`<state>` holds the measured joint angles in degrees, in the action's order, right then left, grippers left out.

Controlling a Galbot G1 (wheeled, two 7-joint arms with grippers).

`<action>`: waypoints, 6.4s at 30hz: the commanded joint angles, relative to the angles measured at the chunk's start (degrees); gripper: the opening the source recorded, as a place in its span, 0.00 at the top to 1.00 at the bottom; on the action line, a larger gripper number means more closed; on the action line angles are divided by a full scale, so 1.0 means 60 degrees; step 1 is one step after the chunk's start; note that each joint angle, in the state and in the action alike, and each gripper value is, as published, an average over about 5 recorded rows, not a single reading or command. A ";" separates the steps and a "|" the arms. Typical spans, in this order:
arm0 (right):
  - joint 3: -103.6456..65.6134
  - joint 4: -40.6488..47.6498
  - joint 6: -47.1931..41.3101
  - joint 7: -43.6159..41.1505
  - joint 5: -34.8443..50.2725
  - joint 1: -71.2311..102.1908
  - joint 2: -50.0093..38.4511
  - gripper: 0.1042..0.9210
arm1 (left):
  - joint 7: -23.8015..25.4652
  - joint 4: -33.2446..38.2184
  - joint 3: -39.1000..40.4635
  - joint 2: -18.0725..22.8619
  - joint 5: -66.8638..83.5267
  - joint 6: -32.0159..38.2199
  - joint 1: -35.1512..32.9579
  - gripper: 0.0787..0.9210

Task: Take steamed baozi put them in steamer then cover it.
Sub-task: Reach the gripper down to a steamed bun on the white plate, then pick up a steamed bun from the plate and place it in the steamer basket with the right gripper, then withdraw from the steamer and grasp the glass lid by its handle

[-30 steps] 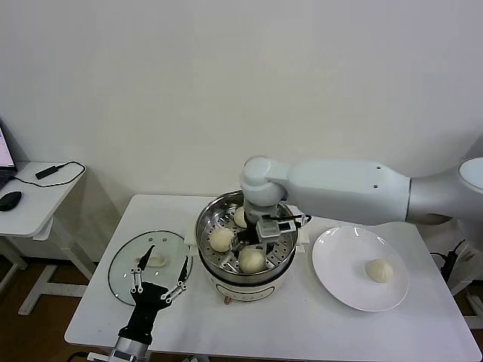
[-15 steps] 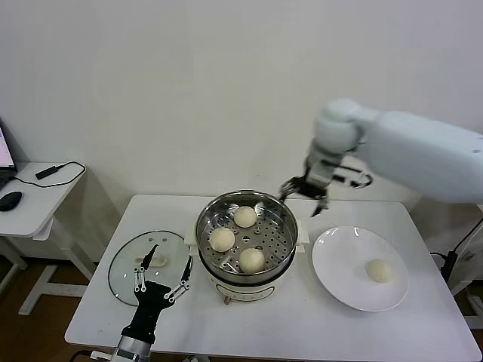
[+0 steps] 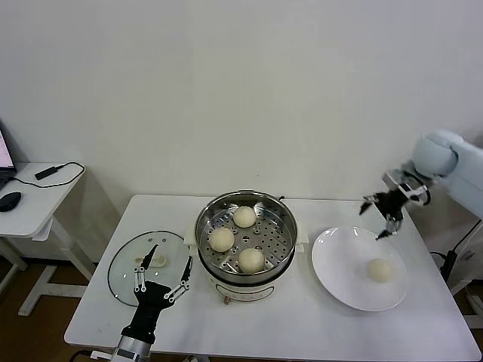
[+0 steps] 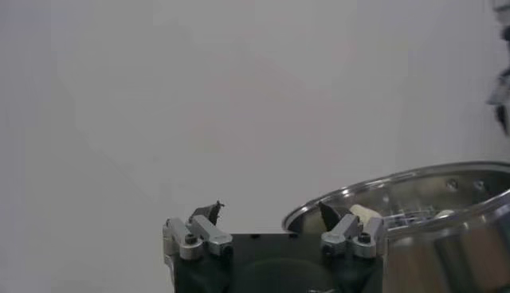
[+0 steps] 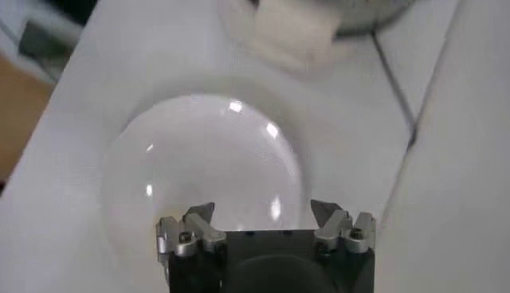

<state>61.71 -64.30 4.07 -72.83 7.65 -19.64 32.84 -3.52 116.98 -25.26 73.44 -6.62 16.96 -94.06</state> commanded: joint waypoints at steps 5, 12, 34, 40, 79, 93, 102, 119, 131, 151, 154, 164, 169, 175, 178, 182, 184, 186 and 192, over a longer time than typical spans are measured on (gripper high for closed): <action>-0.1020 0.1111 -0.0636 0.1038 -0.0352 0.2812 -0.0232 0.12 | -0.0004 -0.0012 0.0000 0.0021 -0.0023 0.0003 -0.0048 0.12; -0.1317 0.1513 -0.0527 0.1308 -0.0619 0.3046 0.0156 0.12 | -0.0002 -0.0023 -0.0045 0.0015 -0.0028 0.0058 -0.0111 0.12; -0.1285 0.1388 -0.0458 0.1462 -0.0493 0.2775 0.0159 0.24 | -0.0009 0.0009 -0.0028 0.0020 -0.0024 0.0045 -0.0069 0.12; -0.0190 0.0604 -0.0652 0.0504 -0.0039 0.0675 -0.0189 0.29 | -0.0010 0.0045 0.0061 -0.0009 -0.0025 0.0022 -0.0012 0.12; 0.4742 -0.0984 -0.3100 0.1005 0.4290 -0.3500 0.5651 0.32 | -0.0069 0.0116 0.0091 -0.0160 0.0008 0.0066 0.0062 0.12; 0.4598 -0.0317 -0.3087 0.1205 0.3797 -0.2812 0.6070 0.33 | -0.0082 0.0099 0.0013 -0.0148 0.0047 0.0093 0.0073 0.12; 0.4501 -0.0132 -0.3036 0.1312 0.3527 -0.2641 0.6014 0.33 | -0.0095 0.0092 -0.0044 -0.0128 0.0054 0.0110 0.0053 0.12; 0.3145 -0.1028 -0.2825 0.1454 0.3827 -0.2672 0.5097 0.12 | -0.0117 0.0092 -0.0060 -0.0119 0.0014 0.0064 0.0087 0.12; -0.1589 -0.3911 -0.0658 1.1866 0.5404 0.0055 0.1485 0.12 | -0.0559 0.0189 -0.0032 -0.0158 -0.0795 -0.0266 0.0321 0.12; -1.2610 -0.4189 0.2547 1.6651 0.3076 1.1600 0.2153 0.12 | -0.1120 -0.0531 -0.0644 -0.0583 -0.4448 -0.1582 0.1340 0.12; -1.3537 -0.4166 0.2687 1.6380 0.2704 1.2736 0.2798 0.12 | -0.1207 -0.1040 -0.0998 -0.0699 -0.6370 -0.1568 0.1384 0.12; -1.5030 -0.4040 0.3255 1.5583 0.2024 1.4910 0.4554 0.12 | -0.1430 -0.2925 -0.1899 -0.1214 -1.0465 -0.1516 0.1109 0.12; -1.5115 -0.4057 0.3360 1.5236 0.1977 1.5377 0.4886 0.12 | -0.1663 -0.3593 -0.1862 -0.1082 -1.1340 -0.1403 0.1206 0.12; -1.5121 -0.4027 0.3340 1.5038 0.1979 1.5544 0.5036 0.12 | -0.2456 -0.4552 -0.1381 -0.0846 -1.1555 -0.1163 0.1919 0.12; -1.5109 -0.4009 0.3326 1.5000 0.1970 1.5584 0.5059 0.12 | -0.2685 -0.4805 -0.1197 -0.0708 -1.1687 -0.1202 0.2251 0.12; -1.5098 -0.3956 0.3319 1.4981 0.1948 1.5601 0.5113 0.12 | -0.3018 -0.5230 -0.1034 -0.0539 -1.2094 -0.1204 0.2713 0.12; -1.5097 -0.3938 0.3319 1.4981 0.1932 1.5603 0.5136 0.12 | -0.3071 -0.5427 -0.0971 -0.0501 -1.2208 -0.1230 0.2892 0.12; -1.5100 -0.3929 0.3319 1.4983 0.1917 1.5610 0.5156 0.12 | -0.3080 -0.5557 -0.0914 -0.0503 -1.2263 -0.1283 0.3014 0.12; -1.5109 -0.3879 0.3327 1.4985 0.1858 1.5644 0.5222 0.12 | -0.3088 -0.5883 -0.0832 -0.0484 -1.2330 -0.1407 0.3280 0.12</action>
<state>-27.49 -87.65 23.63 17.22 19.31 72.21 62.98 -19.81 87.54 -31.40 69.87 -75.98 9.12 -78.71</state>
